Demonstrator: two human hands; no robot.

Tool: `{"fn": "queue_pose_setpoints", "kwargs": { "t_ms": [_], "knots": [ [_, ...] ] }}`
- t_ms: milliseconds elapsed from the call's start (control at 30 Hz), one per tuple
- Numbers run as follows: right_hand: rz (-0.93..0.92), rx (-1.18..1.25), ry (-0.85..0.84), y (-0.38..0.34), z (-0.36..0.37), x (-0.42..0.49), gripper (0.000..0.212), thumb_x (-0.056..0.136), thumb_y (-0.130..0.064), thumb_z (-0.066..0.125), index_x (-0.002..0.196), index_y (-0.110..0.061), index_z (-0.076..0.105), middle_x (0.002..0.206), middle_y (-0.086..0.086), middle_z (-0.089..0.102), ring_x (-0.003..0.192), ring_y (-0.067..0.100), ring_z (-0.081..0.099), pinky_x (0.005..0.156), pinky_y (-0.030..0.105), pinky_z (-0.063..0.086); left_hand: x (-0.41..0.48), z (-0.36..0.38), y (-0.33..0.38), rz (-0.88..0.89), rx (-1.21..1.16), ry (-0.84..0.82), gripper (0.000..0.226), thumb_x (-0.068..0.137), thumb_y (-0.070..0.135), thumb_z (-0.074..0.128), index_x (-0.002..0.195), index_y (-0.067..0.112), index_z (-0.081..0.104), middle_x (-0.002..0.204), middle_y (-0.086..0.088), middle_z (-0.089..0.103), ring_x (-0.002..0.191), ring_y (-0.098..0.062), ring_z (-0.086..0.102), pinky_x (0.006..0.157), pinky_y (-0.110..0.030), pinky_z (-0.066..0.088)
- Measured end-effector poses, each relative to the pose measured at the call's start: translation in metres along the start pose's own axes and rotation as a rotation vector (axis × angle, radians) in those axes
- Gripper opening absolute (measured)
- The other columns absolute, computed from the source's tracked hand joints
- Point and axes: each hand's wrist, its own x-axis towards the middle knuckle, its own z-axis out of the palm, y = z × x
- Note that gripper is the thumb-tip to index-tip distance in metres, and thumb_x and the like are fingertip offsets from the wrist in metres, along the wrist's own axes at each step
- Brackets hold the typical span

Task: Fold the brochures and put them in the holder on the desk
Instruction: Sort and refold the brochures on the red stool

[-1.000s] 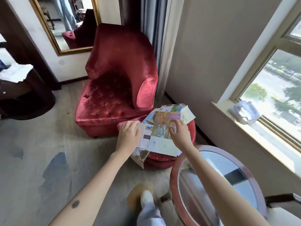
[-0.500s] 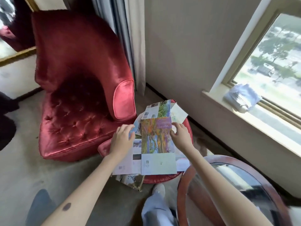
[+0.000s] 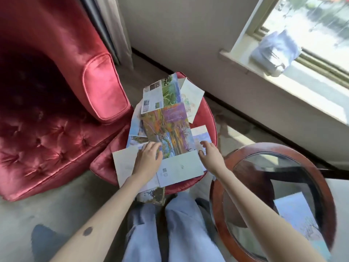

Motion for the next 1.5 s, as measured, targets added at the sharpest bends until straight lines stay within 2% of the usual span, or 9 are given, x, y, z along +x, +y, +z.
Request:
{"fn": "queue_pose_setpoints", "kwargs": {
  "t_ms": [133, 267, 500, 700, 900, 1033, 1200, 1367, 1500],
  "knots": [
    [0.048, -0.008, -0.021, 0.008, 0.034, 0.022, 0.043, 0.092, -0.016, 0.043, 0.134, -0.01, 0.043, 0.134, 0.014, 0.049, 0.117, 0.032, 0.051, 0.091, 0.038, 0.044, 0.028, 0.036, -0.02, 0.058, 0.036, -0.111, 0.034, 0.097, 0.02, 0.036, 0.129, 0.015, 0.048, 0.135, 0.001, 0.049, 0.129, -0.019, 0.038, 0.102, -0.033, 0.031],
    [-0.079, -0.17, -0.033, 0.014, 0.076, 0.054, 0.039, 0.09, -0.013, 0.045, 0.129, -0.009, 0.046, 0.132, 0.012, 0.05, 0.115, 0.032, 0.049, 0.093, 0.042, 0.042, 0.058, 0.077, -0.04, 0.072, 0.037, -0.141, 0.036, 0.097, 0.017, 0.038, 0.131, 0.014, 0.046, 0.137, 0.0, 0.047, 0.13, -0.017, 0.036, 0.105, -0.031, 0.028],
    [-0.299, -0.476, -0.108, 0.042, 0.14, 0.099, 0.054, 0.091, -0.017, 0.048, 0.142, -0.013, 0.03, 0.153, 0.007, 0.025, 0.141, 0.023, 0.022, 0.111, 0.04, 0.022, 0.077, 0.158, -0.079, 0.041, 0.132, -0.238, 0.056, 0.095, 0.02, 0.045, 0.146, 0.015, 0.023, 0.155, -0.002, 0.02, 0.144, -0.019, 0.014, 0.116, -0.037, 0.018],
    [-0.375, -0.577, -0.185, 0.057, 0.162, 0.116, 0.063, 0.09, -0.021, 0.054, 0.145, -0.012, 0.024, 0.158, 0.007, 0.012, 0.146, 0.021, 0.01, 0.115, 0.041, 0.013, 0.071, 0.195, -0.093, 0.025, 0.236, -0.241, 0.068, 0.093, 0.024, 0.05, 0.149, 0.015, 0.012, 0.159, -0.007, 0.005, 0.147, -0.023, 0.004, 0.118, -0.04, 0.01],
    [-0.403, -0.612, -0.203, 0.063, 0.168, 0.122, 0.068, 0.088, -0.022, 0.058, 0.146, -0.013, 0.022, 0.158, 0.008, 0.007, 0.146, 0.021, 0.007, 0.116, 0.043, 0.011, 0.077, 0.205, -0.098, 0.042, 0.285, -0.211, 0.069, 0.09, 0.026, 0.055, 0.147, 0.013, 0.018, 0.157, -0.01, 0.011, 0.146, -0.025, 0.01, 0.119, -0.043, 0.012],
    [-0.416, -0.601, -0.127, 0.066, 0.173, 0.124, 0.063, 0.087, -0.016, 0.059, 0.142, -0.014, 0.03, 0.157, 0.007, 0.017, 0.145, 0.021, 0.014, 0.114, 0.041, 0.015, 0.077, 0.207, -0.097, 0.049, 0.332, -0.158, 0.075, 0.082, 0.025, 0.066, 0.145, 0.014, 0.025, 0.154, -0.01, 0.026, 0.142, -0.026, 0.024, 0.116, -0.047, 0.017],
    [-0.442, -0.587, -0.051, 0.069, 0.175, 0.124, 0.06, 0.08, -0.013, 0.067, 0.135, -0.013, 0.043, 0.15, 0.009, 0.033, 0.14, 0.023, 0.029, 0.112, 0.045, 0.023, 0.082, 0.206, -0.101, 0.053, 0.377, -0.113, 0.082, 0.076, 0.03, 0.072, 0.144, 0.013, 0.029, 0.144, -0.006, 0.04, 0.132, -0.026, 0.04, 0.115, -0.053, 0.014],
    [-0.432, -0.569, -0.063, 0.069, 0.171, 0.123, 0.059, 0.082, -0.015, 0.064, 0.137, -0.016, 0.041, 0.142, 0.007, 0.041, 0.134, 0.025, 0.036, 0.113, 0.044, 0.019, 0.08, 0.201, -0.098, 0.078, 0.349, -0.103, 0.061, 0.082, 0.027, 0.067, 0.136, 0.014, 0.041, 0.135, -0.005, 0.047, 0.126, -0.026, 0.044, 0.117, -0.051, 0.015],
    [-0.431, -0.431, 0.026, 0.065, 0.154, 0.118, 0.046, 0.079, -0.017, 0.066, 0.123, -0.013, 0.055, 0.13, 0.009, 0.052, 0.123, 0.029, 0.047, 0.11, 0.045, 0.025, 0.076, 0.19, -0.095, 0.059, 0.286, -0.087, 0.045, 0.086, 0.022, 0.062, 0.128, 0.017, 0.051, 0.127, -0.002, 0.053, 0.119, -0.025, 0.049, 0.114, -0.046, 0.02]
  ]
}}
